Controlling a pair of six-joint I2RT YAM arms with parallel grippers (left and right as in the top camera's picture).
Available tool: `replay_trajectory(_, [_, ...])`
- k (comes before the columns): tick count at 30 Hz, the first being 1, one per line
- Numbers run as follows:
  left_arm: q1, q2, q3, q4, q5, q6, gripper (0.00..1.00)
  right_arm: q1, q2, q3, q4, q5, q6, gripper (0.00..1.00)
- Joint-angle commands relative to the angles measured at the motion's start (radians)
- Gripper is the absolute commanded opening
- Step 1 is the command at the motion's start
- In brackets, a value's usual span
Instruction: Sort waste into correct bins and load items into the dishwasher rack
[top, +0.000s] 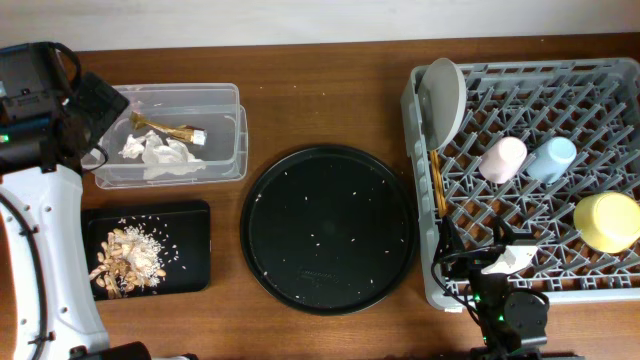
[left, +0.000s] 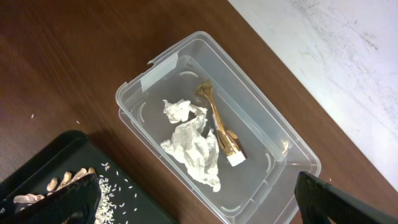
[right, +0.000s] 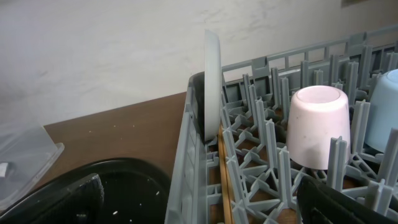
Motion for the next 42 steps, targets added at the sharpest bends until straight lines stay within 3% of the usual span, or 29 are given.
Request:
replay_trajectory(1, [0.005,0.003,0.001,0.001,-0.008,-0.003,0.99,-0.006,-0.011,-0.008,-0.002,0.016,-0.01,0.98])
replay_trajectory(3, [0.005,0.007,0.001,-0.003,-0.014,0.001,0.99,-0.006,-0.011,-0.008,-0.002,0.016,-0.01,0.98])
replay_trajectory(7, [0.001,-0.025,-0.001,-0.24,-0.033,0.0,0.99,-0.006,-0.011,-0.008,-0.002,0.016,-0.01,0.98])
replay_trajectory(9, [-0.034,-0.064,-0.063,-0.276,-0.054,0.001,0.99,-0.006,-0.011,-0.008,-0.002,0.016,-0.01,0.99])
replay_trajectory(12, [-0.121,-0.188,-0.281,-0.123,-0.06,0.051,0.99,-0.006,-0.011,-0.008,-0.002,0.016,-0.01,0.99])
replay_trajectory(16, [-0.277,-0.484,-0.789,0.314,-0.06,0.192,0.99,-0.006,-0.011,-0.008,-0.002,0.016,-0.01,0.98])
replay_trajectory(17, [-0.301,-0.615,-0.988,0.457,-0.06,0.209,0.99,-0.006,-0.011,-0.008,-0.002,0.016,-0.01,0.98])
replay_trajectory(21, [-0.3,-0.921,-1.32,0.526,-0.074,0.209,1.0,-0.006,-0.011,-0.008,-0.002,0.016,-0.01,0.98])
replay_trajectory(26, [-0.298,-1.12,-1.452,0.539,-0.075,0.219,0.99,-0.006,-0.011,-0.008,-0.002,0.016,-0.01,0.98])
replay_trajectory(31, [-0.298,-1.258,-1.577,0.686,-0.058,0.38,0.99,-0.006,-0.011,-0.008,-0.002,0.016,-0.01,0.98])
replay_trajectory(35, [-0.298,-1.383,-1.675,0.858,0.068,0.588,0.99,-0.006,-0.011,-0.008,-0.002,0.016,-0.01,0.98])
replay_trajectory(42, [-0.298,-1.497,-1.721,0.982,0.065,0.59,0.99,-0.006,-0.011,-0.008,-0.002,0.016,-0.01,0.98])
